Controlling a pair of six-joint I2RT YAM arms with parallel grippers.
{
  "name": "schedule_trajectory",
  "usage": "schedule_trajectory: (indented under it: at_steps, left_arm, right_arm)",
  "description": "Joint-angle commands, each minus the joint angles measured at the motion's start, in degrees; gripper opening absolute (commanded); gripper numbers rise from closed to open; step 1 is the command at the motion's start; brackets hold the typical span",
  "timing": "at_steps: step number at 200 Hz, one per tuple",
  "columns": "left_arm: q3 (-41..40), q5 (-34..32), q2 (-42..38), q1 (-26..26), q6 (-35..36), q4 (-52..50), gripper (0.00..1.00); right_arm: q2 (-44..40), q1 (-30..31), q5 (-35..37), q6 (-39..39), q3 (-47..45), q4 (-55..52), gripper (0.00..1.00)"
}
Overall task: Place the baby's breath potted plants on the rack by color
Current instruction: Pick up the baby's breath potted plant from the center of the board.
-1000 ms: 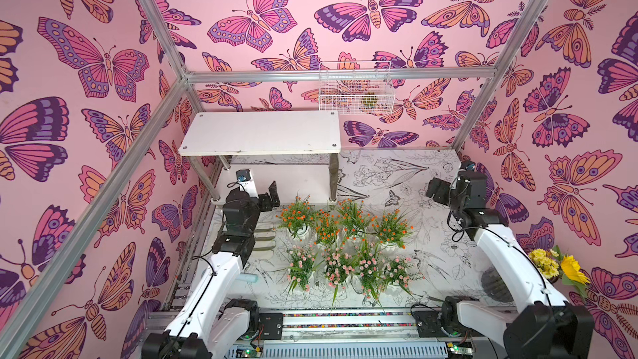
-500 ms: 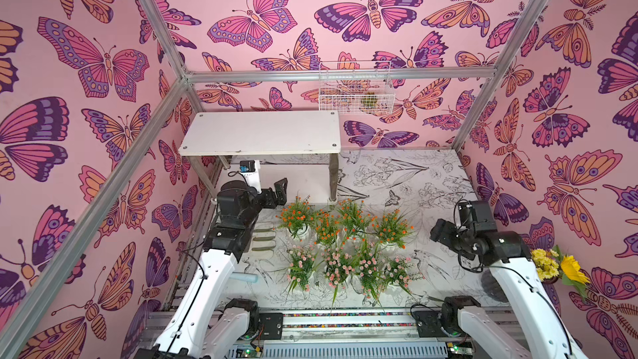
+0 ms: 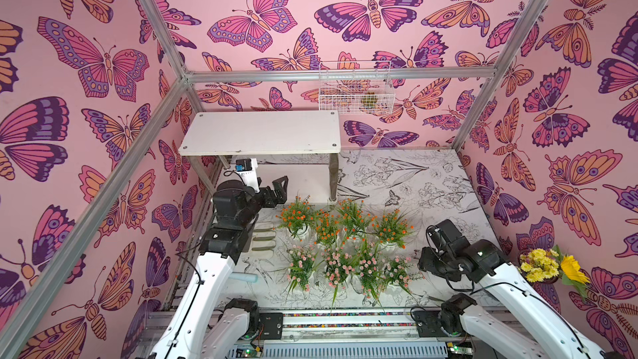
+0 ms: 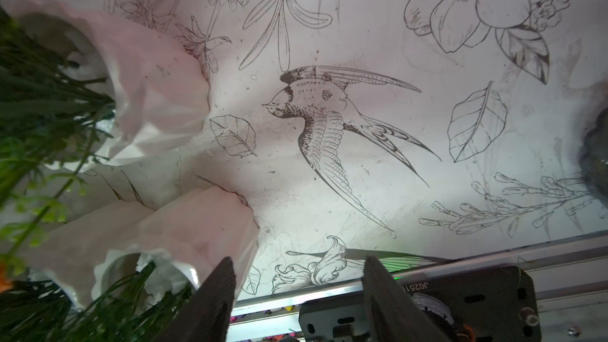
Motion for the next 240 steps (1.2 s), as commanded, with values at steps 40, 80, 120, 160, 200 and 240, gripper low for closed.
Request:
schedule_trajectory:
  at_steps: [40, 80, 120, 160, 200, 240]
  left_arm:
    - [0.75, 3.66, -0.59, -0.37, -2.1, -1.78, 1.0]
    - [1.71, 4.56, -0.66, -0.37, -2.01, -3.57, 1.0]
    - [1.9, 4.42, -1.55, -0.34, -1.66, -4.56, 1.0]
    - [1.81, 4.26, -1.33, -0.34, -1.6, -5.2, 1.0]
    - [1.81, 4.41, -1.58, -0.39, -1.71, -5.35, 1.0]
    - [2.08, 5.04, -1.32, -0.34, -1.76, -5.35, 1.0]
  right_arm:
    - [-2.42, 3.6, -1.93, -1.48, -1.61, 1.83, 0.54]
    - [-1.87, 6.66, -2.69, -1.48, -2.55, 4.32, 0.5]
    - [0.35, 10.95, -3.03, -0.49, -2.87, 7.48, 0.46]
    - [2.76, 14.53, -2.17, 0.21, -2.7, 9.12, 0.43]
    - [4.16, 16.86, -1.89, 0.71, -2.75, 9.6, 0.41]
    - [4.73, 17.29, -1.54, 1.31, -4.0, 9.65, 0.35]
